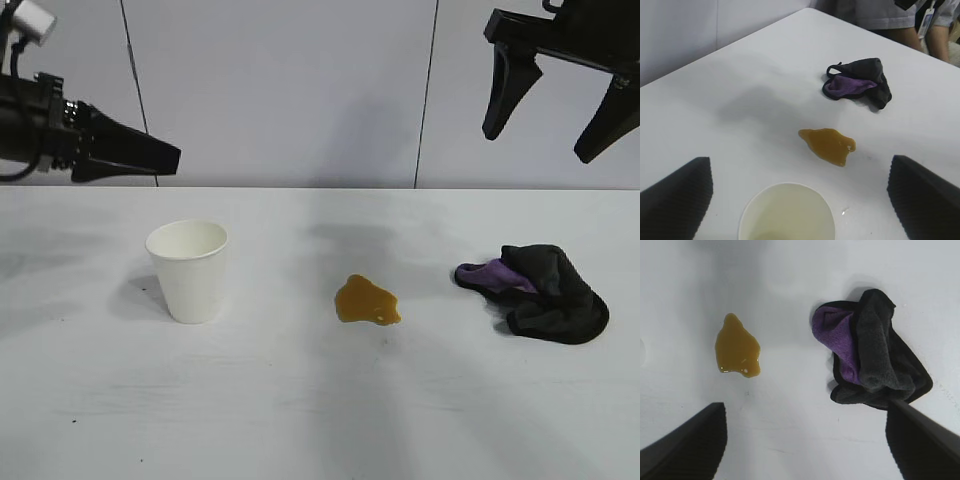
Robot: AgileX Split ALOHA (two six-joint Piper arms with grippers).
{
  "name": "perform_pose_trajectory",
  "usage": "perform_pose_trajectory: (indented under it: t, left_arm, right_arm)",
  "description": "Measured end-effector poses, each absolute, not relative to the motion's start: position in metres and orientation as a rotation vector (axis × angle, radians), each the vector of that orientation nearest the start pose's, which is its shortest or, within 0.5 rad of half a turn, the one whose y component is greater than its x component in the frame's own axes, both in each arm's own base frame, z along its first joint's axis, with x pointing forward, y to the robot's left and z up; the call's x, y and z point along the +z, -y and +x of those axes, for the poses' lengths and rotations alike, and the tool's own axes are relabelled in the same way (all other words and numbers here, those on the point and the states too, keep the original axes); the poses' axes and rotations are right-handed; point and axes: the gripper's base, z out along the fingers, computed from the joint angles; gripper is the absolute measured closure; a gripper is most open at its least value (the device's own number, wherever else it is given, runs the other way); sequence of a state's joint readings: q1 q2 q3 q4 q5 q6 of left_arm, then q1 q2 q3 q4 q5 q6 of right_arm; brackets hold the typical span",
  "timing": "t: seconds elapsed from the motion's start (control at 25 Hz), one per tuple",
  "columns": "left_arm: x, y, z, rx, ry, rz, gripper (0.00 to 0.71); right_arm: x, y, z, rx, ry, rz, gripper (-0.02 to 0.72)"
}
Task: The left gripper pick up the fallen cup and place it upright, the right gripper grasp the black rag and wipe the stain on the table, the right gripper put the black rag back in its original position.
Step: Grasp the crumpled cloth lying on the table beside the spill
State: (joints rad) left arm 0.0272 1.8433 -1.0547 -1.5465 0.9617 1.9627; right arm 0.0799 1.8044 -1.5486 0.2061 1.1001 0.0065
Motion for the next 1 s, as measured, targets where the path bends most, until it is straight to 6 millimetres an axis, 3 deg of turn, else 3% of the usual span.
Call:
perform_pose_trajectory:
  t: [0.12,0.24,0.4,0.64,0.84,1.0]
  left_arm:
    - [0.23,0.059,0.356,-0.824,-2.002,0.604,0.024]
    - [0.241,0.058,0.353,-0.844,-2.149,0.433,0.024]
    - [0.257,0.075,0.356,-0.769,-2.344,0.455,0.024]
    - [0.282,0.091,0.362,-0.552,-2.525,0.322,0.042]
    - [0.283,0.123,0.358,-0.589,-2.517,0.365,0.045]
    - [0.27,0.135,0.362,-0.687,-2.548,0.314,0.045]
  right_arm:
    - [0.283,-0.047,0.379,0.3,-2.834,-0.011,0.104]
    - [0.283,-0.048,0.378,0.31,-2.834,-0.008,0.104]
    - [0.283,-0.048,0.378,0.314,-2.834,-0.006,0.104]
    - [0.283,-0.048,0.378,0.315,-2.834,-0.006,0.104]
    - [0.283,-0.048,0.379,0.319,-2.833,-0.004,0.104]
    - [0.283,-0.048,0.379,0.319,-2.833,-0.004,0.104]
